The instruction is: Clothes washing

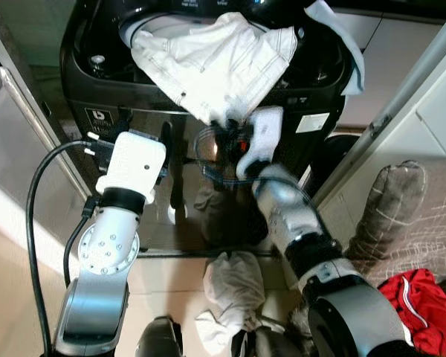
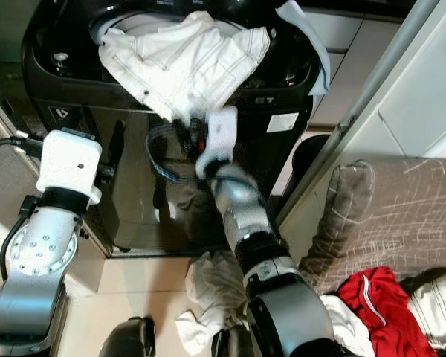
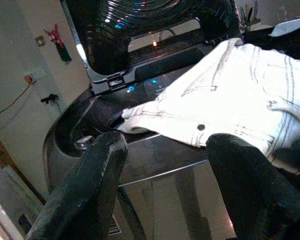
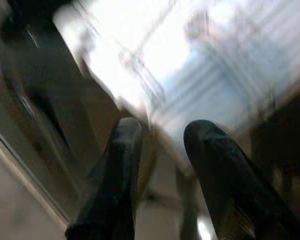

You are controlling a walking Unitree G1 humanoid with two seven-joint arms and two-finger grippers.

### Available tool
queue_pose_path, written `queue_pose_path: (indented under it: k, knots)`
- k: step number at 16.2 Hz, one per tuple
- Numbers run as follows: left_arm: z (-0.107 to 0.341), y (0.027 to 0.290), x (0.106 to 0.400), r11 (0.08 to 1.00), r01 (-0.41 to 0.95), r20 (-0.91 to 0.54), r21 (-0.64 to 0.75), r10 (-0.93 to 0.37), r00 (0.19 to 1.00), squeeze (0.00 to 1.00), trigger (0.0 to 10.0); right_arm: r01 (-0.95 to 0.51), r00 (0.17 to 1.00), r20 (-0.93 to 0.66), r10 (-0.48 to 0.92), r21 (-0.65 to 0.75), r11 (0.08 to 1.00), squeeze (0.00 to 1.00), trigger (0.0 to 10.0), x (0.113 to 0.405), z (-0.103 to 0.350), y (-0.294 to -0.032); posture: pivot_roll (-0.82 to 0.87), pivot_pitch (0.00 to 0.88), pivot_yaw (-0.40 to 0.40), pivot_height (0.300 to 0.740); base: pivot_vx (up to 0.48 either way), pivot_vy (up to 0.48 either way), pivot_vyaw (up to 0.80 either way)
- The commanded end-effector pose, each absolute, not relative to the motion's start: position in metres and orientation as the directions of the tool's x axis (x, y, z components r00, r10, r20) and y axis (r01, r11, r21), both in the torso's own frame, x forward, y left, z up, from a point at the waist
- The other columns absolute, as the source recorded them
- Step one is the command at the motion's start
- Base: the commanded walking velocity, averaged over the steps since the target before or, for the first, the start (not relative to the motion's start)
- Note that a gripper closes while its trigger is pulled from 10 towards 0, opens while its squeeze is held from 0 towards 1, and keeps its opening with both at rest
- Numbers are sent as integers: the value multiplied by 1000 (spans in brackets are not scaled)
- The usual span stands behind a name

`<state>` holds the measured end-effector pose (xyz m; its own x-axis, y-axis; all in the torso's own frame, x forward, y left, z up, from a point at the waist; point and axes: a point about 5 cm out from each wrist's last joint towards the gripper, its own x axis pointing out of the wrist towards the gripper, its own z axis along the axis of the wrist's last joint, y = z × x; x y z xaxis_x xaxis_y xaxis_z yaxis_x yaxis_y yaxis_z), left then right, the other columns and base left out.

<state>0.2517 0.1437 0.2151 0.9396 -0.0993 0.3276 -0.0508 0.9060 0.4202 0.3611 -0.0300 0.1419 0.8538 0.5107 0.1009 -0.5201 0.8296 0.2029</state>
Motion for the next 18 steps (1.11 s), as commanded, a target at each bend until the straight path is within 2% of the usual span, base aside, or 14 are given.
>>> queue_pose_path:
  k: [1, 4, 6, 9, 13, 16, 18]
  knots:
    - [219, 145, 248, 900, -63, 341, 431, -97, 935, 0, 10000, -541, 841, 103, 532, 205, 816, 0, 10000, 363, 150, -12, 260, 167, -75, 736, 0, 0, 0]
    - [219, 147, 244, 898, -78, 341, 434, -84, 936, 0, 10000, -544, 839, 112, 533, 137, 828, 0, 10000, 369, 162, -7, 293, 165, -88, 736, 0, 0, 0]
    - [219, 148, 243, 898, -83, 343, 433, -78, 936, 0, 10000, -514, 851, 141, 506, 19, 858, 0, 10000, 377, 178, -8, 299, 163, -92, 736, 0, 0, 0]
    - [218, 145, 244, 900, -78, 341, 429, -81, 937, 0, 10000, -381, 868, 210, 450, -298, 875, 0, 10000, 389, 212, -14, 289, 160, -98, 736, 0, 0, 0]
    - [217, 142, 247, 905, -73, 342, 420, -83, 936, 0, 10000, -226, 884, 267, 383, -473, 851, 0, 10000, 400, 243, -22, 288, 152, -103, 736, 0, 0, 0]
    - [218, 142, 248, 905, -81, 347, 418, -76, 935, 0, 10000, -109, 880, 373, 295, -446, 888, 0, 10000, 407, 276, -38, 285, 141, -117, 736, 0, 0, 0]
    - [216, 145, 251, 904, -104, 342, 415, -49, 938, 0, 10000, -145, 886, 397, 241, -256, 956, 0, 10000, 411, 284, -55, 280, 125, -131, 736, 0, 0, 0]
